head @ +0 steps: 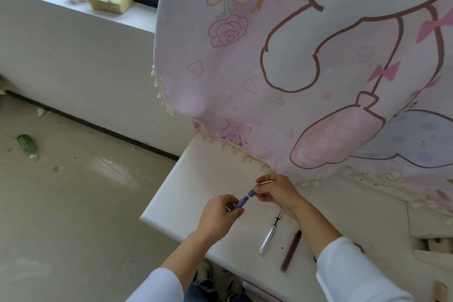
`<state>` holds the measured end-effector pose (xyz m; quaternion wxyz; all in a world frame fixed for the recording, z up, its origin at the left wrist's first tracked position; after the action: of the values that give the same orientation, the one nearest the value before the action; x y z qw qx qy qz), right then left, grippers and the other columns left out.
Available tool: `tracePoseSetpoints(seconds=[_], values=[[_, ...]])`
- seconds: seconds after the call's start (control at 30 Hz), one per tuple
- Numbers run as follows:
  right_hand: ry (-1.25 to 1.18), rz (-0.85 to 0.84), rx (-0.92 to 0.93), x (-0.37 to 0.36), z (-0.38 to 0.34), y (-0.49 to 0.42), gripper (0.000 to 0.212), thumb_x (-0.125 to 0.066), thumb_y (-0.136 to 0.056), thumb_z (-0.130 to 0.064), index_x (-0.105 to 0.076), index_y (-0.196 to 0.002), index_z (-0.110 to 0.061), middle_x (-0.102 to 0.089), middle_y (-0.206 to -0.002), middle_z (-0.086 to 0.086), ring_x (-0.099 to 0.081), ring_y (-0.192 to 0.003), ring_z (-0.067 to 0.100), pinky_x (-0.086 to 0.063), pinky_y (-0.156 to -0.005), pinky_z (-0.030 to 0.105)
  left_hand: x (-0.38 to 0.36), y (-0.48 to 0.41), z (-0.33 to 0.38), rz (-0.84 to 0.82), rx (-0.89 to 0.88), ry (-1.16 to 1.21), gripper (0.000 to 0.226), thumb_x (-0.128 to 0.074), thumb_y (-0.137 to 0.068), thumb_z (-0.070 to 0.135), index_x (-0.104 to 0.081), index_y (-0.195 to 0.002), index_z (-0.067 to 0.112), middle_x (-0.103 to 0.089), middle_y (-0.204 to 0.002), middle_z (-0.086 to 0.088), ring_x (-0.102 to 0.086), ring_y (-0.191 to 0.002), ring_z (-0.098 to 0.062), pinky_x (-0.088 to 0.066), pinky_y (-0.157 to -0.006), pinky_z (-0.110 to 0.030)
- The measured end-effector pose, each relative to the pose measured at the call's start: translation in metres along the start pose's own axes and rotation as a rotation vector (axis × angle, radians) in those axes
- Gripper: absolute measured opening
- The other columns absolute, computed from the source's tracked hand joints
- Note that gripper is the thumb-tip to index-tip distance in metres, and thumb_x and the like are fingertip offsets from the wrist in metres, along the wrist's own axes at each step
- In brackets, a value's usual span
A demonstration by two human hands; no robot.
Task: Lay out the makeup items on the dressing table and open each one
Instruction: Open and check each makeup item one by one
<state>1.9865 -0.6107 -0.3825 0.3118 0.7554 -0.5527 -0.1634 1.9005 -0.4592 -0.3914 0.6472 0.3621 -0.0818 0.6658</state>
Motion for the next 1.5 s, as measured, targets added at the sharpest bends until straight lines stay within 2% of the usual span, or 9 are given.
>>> tracePoseSetpoints(seconds=[0.23, 0.4, 0.5, 0.6, 0.73, 0.97, 1.17, 1.37, 1.5], values=[[0.102, 0.12, -0.028, 0.001, 0.008, -0.007, 0.014, -0.073, -0.081, -0.007, -0.061, -0.088, -0.004, -0.069, -0.076, 0.013, -0.062, -0.059, 0.016, -0.055, -0.053, 0.019, -0.01, -0.004, -0.004, -0.053, 0.045, -0.034, 0.019, -0.064, -0.086, 0.031, -0.065, -0.101, 0.018, -0.063, -0.089, 0.007, -0.056, -0.078, -0.012, -0.037, -0.058, -0.016], [0.139, 0.127, -0.06, 0.002, 0.012, -0.013, 0.012, -0.071, -0.08, 0.001, -0.06, -0.082, -0.004, -0.067, -0.074, 0.016, -0.062, -0.057, 0.017, -0.055, -0.057, 0.023, -0.023, -0.004, -0.009, -0.08, 0.112, -0.028, 0.017, -0.065, -0.084, 0.031, -0.065, -0.093, 0.017, -0.067, -0.094, 0.002, -0.06, -0.082, -0.013, -0.046, -0.068, -0.026], [0.161, 0.125, -0.099, 0.003, 0.017, -0.018, 0.013, -0.067, -0.079, 0.007, -0.06, -0.08, -0.003, -0.066, -0.078, 0.019, -0.064, -0.06, 0.021, -0.056, -0.062, 0.026, -0.034, -0.004, -0.013, -0.101, 0.111, -0.017, 0.011, -0.066, -0.084, 0.028, -0.061, -0.085, 0.018, -0.067, -0.101, 0.001, -0.052, -0.092, -0.003, -0.043, -0.067, -0.02], [0.183, 0.132, -0.118, 0.005, 0.022, -0.023, 0.016, -0.067, -0.077, 0.009, -0.059, -0.073, -0.005, -0.065, -0.074, 0.016, -0.063, -0.061, 0.022, -0.056, -0.062, 0.027, -0.042, -0.004, -0.014, -0.113, 0.111, -0.043, 0.01, -0.063, -0.085, 0.027, -0.057, -0.086, 0.02, -0.064, -0.095, 0.001, -0.052, -0.085, -0.007, -0.037, -0.06, -0.014], [0.259, 0.148, -0.125, 0.007, 0.028, -0.029, 0.016, -0.069, -0.075, 0.008, -0.059, -0.069, -0.004, -0.065, -0.071, 0.016, -0.064, -0.058, 0.02, -0.056, -0.06, 0.026, -0.051, -0.006, -0.015, -0.128, 0.149, -0.051, 0.009, -0.06, -0.087, 0.027, -0.055, -0.086, 0.019, -0.059, -0.086, 0.003, -0.052, -0.077, -0.011, -0.041, -0.066, -0.021], [0.439, 0.154, -0.092, 0.006, 0.033, -0.036, 0.014, -0.071, -0.074, 0.003, -0.06, -0.066, -0.001, -0.066, -0.07, 0.018, -0.059, -0.048, 0.014, -0.047, -0.041, 0.014, -0.062, -0.006, -0.02, -0.144, 0.156, -0.095, 0.011, -0.057, -0.088, 0.029, -0.052, -0.083, 0.019, -0.056, -0.083, 0.002, -0.049, -0.07, -0.014, -0.039, -0.06, -0.025], [0.628, 0.173, -0.024, 0.004, 0.035, -0.041, 0.017, -0.073, -0.074, -0.01, -0.059, -0.066, -0.005, -0.071, -0.077, 0.02, -0.067, -0.069, 0.027, -0.055, -0.07, 0.037, -0.064, -0.006, -0.021, -0.123, 0.146, -0.109, 0.012, -0.057, -0.087, 0.031, -0.05, -0.085, 0.021, -0.055, -0.086, 0.003, -0.051, -0.075, -0.014, -0.041, -0.063, -0.026], [0.729, 0.161, 0.03, 0.002, 0.031, -0.037, 0.022, -0.07, -0.078, -0.016, -0.05, -0.073, -0.01, -0.051, -0.073, 0.005, -0.049, -0.069, 0.018, -0.04, -0.062, 0.029, -0.064, -0.006, -0.023, -0.134, 0.156, -0.101, 0.016, -0.058, -0.086, 0.036, -0.049, -0.088, 0.024, -0.057, -0.09, 0.005, -0.053, -0.077, -0.013, -0.043, -0.066, -0.026], [0.773, 0.158, 0.048, 0.002, 0.031, -0.038, 0.016, -0.068, -0.08, -0.019, -0.058, -0.084, -0.007, -0.055, -0.082, 0.002, -0.051, -0.075, 0.015, -0.04, -0.066, 0.026, -0.059, -0.005, -0.024, -0.123, 0.15, -0.116, 0.023, -0.058, -0.087, 0.04, -0.055, -0.101, 0.021, -0.055, -0.093, 0.008, -0.054, -0.081, -0.011, -0.042, -0.068, -0.023]])
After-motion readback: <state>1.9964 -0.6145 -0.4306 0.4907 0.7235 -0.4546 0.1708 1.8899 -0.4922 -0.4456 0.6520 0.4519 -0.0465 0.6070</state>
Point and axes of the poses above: each hand's wrist, its own y-axis away from the middle knuckle, its own x-axis out of the back of the hand, z = x × y, the point moved 4 cm from there along -y, towards the middle knuckle
